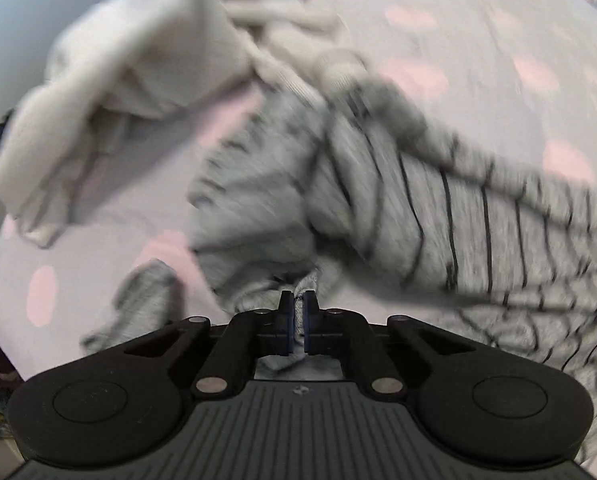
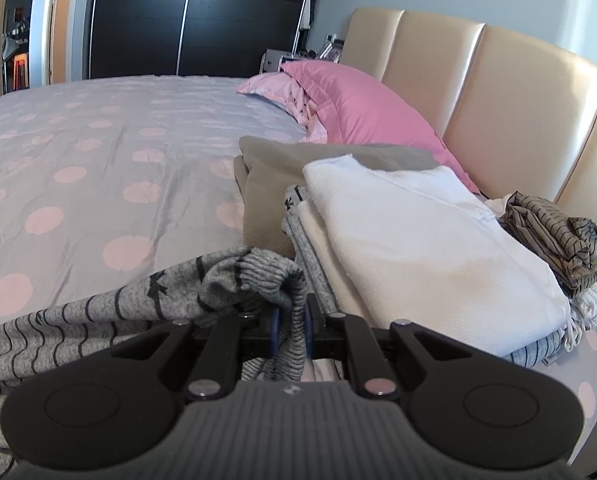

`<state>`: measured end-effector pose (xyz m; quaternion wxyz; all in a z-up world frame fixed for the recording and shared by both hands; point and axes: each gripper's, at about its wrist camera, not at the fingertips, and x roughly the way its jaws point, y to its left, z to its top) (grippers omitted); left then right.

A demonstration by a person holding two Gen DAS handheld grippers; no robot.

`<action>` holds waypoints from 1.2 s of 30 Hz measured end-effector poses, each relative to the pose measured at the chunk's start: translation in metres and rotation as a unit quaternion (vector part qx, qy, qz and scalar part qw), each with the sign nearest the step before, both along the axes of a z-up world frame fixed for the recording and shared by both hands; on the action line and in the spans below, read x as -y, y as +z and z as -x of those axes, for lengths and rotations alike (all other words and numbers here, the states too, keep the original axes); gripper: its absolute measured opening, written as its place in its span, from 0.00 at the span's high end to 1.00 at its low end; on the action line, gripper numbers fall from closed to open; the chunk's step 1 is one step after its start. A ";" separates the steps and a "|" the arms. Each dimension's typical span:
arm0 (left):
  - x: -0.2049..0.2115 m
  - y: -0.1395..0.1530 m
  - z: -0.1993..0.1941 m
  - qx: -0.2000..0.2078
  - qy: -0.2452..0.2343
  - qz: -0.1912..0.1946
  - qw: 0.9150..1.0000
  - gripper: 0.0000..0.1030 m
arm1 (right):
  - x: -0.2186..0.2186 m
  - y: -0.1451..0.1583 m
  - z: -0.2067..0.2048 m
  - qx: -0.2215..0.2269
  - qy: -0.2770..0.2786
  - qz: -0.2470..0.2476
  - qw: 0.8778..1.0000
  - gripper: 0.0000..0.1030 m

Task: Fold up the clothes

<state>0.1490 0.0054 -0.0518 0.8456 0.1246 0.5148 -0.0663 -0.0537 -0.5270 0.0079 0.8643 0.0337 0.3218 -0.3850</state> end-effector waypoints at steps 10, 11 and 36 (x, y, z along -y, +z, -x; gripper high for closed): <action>-0.097 0.175 -0.026 0.197 0.116 0.058 0.972 0.98 | 0.006 0.040 0.020 0.062 -0.021 0.008 0.998 0.87; -0.104 0.189 -0.028 0.211 0.121 0.060 0.968 0.98 | 0.006 0.047 0.024 0.075 -0.027 0.014 0.997 0.87; 0.000 0.135 -0.195 0.242 0.049 -0.084 0.965 0.98 | 0.087 0.035 -0.110 -0.002 -0.038 0.024 0.999 0.87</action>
